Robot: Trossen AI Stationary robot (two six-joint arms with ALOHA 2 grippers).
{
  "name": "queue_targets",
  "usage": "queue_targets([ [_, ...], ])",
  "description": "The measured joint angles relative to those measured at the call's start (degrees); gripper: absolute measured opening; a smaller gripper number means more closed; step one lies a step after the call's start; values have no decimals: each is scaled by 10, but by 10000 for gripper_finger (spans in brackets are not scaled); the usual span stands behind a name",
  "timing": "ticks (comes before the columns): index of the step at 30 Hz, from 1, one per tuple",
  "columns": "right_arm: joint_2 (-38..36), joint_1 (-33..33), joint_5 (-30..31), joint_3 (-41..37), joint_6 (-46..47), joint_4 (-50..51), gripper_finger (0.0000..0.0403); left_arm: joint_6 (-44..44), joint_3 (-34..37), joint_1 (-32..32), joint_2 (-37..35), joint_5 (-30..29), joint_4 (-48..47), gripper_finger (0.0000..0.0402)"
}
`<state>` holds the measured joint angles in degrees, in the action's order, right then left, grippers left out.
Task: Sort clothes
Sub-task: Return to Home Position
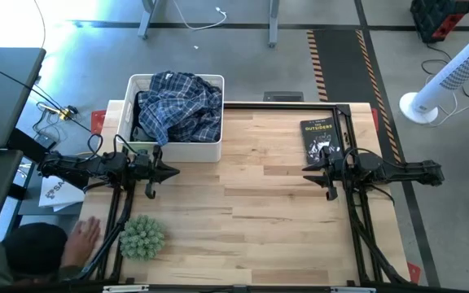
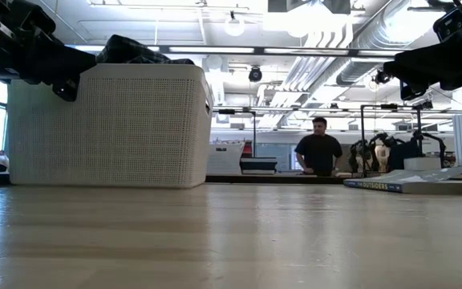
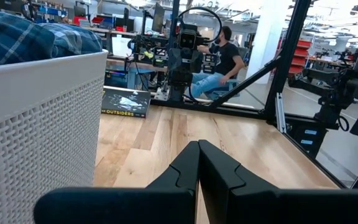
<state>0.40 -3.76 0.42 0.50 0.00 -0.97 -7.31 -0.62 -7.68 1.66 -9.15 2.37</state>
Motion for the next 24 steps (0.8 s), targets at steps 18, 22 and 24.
queue_targets([
  [18, 0, 0, 0, 0, 0, 0, 112, 0, 0, 0, -13, -1, -2, 5],
  [22, 0, 0, 0, 0, 0, 0, 112, 0, 0, 0, -13, -2, -3, 5],
  [24, 0, 0, 0, 0, 0, 0, 112, 0, 0, 0, -13, -2, -3, 5],
])
